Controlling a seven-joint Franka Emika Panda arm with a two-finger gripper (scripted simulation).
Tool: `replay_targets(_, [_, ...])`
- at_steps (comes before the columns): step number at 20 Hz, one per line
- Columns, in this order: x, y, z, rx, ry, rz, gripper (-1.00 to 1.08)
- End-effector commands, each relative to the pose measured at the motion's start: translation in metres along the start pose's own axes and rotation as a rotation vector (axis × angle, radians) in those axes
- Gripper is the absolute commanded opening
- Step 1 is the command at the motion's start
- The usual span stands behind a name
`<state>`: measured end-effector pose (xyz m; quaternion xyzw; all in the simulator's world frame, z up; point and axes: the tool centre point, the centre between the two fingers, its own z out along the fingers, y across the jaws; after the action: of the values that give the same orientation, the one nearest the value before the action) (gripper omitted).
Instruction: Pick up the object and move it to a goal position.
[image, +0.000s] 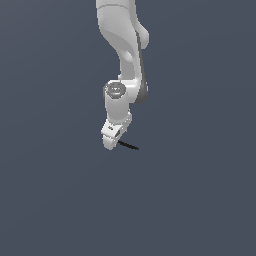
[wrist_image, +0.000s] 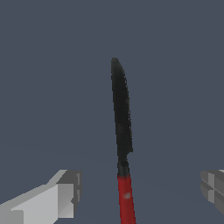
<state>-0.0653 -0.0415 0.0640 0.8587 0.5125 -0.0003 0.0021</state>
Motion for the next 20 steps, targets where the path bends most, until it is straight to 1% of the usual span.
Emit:
replay_targets(1, [-0.001, -0.003, 0.003, 0.001, 0.001, -0.033, 1.00])
replay_targets(6, [-0.002, -0.005, 0.006, 0.003, 0.003, -0.065, 1.00])
replay_targets(12, [-0.002, -0.005, 0.008, 0.003, 0.002, -0.063, 1.00])
replay_targets(20, [-0.002, -0.007, 0.039, 0.003, 0.002, -0.066, 1.00])
